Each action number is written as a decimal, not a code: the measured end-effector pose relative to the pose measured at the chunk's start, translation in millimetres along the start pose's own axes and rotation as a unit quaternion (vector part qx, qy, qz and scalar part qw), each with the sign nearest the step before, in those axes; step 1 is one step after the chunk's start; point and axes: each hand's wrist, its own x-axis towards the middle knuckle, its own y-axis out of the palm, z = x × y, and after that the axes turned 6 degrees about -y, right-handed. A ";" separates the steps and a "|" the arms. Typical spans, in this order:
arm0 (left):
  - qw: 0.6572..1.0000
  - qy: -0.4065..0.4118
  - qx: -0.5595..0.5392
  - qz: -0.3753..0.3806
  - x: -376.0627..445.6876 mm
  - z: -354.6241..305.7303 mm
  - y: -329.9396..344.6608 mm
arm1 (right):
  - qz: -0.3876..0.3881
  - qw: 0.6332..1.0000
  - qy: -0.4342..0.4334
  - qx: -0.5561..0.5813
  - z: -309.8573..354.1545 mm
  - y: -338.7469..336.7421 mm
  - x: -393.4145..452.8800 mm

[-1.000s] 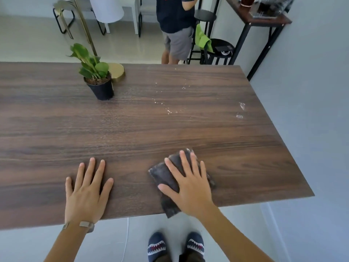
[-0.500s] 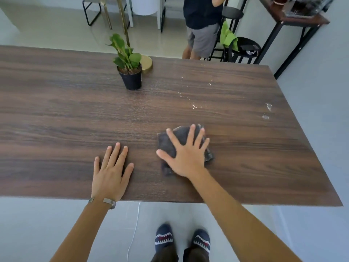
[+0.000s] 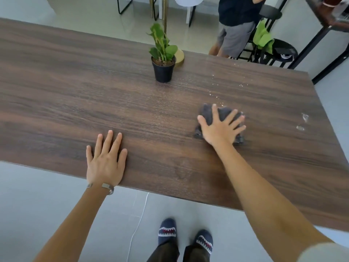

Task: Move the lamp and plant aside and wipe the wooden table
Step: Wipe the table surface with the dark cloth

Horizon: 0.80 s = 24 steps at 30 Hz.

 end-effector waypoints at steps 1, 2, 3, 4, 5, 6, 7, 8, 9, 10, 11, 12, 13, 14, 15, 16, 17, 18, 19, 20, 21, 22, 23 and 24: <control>1.000 0.004 0.005 0.004 0.4 1.0 -0.1 | 0.012 0.996 -0.093 -0.013 37.7 17.3 -16.5; 1.000 0.008 0.009 0.008 0.6 1.7 -0.7 | 0.019 0.984 -0.178 -0.020 65.8 32.4 -41.4; 1.000 0.010 0.012 0.010 0.6 1.9 -1.2 | 0.016 0.969 -0.244 -0.027 79.6 43.7 -70.9; 1.000 0.013 0.015 0.010 0.7 2.0 -1.6 | 0.006 0.956 -0.293 -0.031 77.9 52.4 -99.5; 1.000 0.014 0.017 0.008 0.5 2.3 -1.9 | -0.013 0.945 -0.325 -0.031 60.3 57.3 -123.9; 1.000 0.015 0.017 0.006 0.5 2.4 -1.9 | -0.026 0.943 -0.331 -0.032 30.3 57.2 -140.4; 1.000 0.016 0.017 0.003 0.7 2.3 -1.7 | -0.034 0.948 -0.313 -0.039 -5.8 50.9 -148.2; 1.000 0.015 0.015 0.002 1.2 2.1 -1.4 | -0.035 0.957 -0.285 -0.050 -41.8 39.9 -148.4; 1.000 0.014 0.015 0.001 2.0 1.4 -0.9 | -0.028 0.969 -0.239 -0.061 -73.5 26.9 -139.1; 1.000 0.013 0.017 0.001 2.3 0.3 -0.3 | -0.010 0.982 -0.177 -0.066 -96.3 12.4 -122.8; 1.000 0.012 0.020 0.001 2.6 -0.3 0.2 | 0.011 0.992 -0.111 -0.062 -105.6 -0.7 -99.9; 1.000 0.011 0.021 0.000 3.0 -0.5 0.8 | 0.020 0.997 -0.052 -0.051 -102.5 -9.0 -73.7; 1.000 0.010 0.021 0.000 2.9 -0.3 1.2 | 0.022 0.999 -0.001 -0.030 -86.9 -14.5 -48.7; 1.000 0.007 0.018 0.001 2.4 0.1 1.1 | 0.016 0.999 0.036 -0.012 -61.7 -16.4 -26.0; 1.000 0.005 0.016 0.001 1.5 0.0 0.5 | 0.011 0.999 0.043 -0.004 -30.0 -14.0 -7.8; 1.000 0.004 0.014 0.002 0.8 -0.7 -0.4 | 0.014 1.000 0.014 -0.006 4.5 -6.3 2.1; 1.000 0.006 0.012 0.002 0.5 -1.2 -1.1 | 0.019 0.999 -0.039 -0.010 37.7 6.2 2.5; 1.000 0.008 0.012 0.005 0.5 -1.2 -1.7 | 0.026 0.994 -0.108 -0.017 66.9 20.1 -10.4; 1.000 0.009 0.016 0.008 0.3 -0.9 -2.3 | 0.032 0.982 -0.184 -0.023 87.8 32.7 -32.9; 1.000 0.010 0.023 0.010 -0.1 -0.2 -2.5 | 0.029 0.967 -0.251 -0.029 97.2 43.8 -61.3; 1.000 0.010 0.028 0.011 0.1 0.3 -2.6 | 0.017 0.953 -0.301 -0.037 93.9 52.5 -90.0; 0.999 0.011 0.029 0.013 0.3 0.4 -2.7 | -0.004 0.940 -0.338 -0.042 77.6 58.3 -114.9; 0.999 0.012 0.028 0.013 0.4 0.5 -2.4 | -0.023 0.932 -0.361 -0.040 50.5 60.3 -132.4; 1.000 0.013 0.025 0.011 0.9 0.5 -1.8 | -0.031 0.931 -0.361 -0.044 17.9 56.8 -141.4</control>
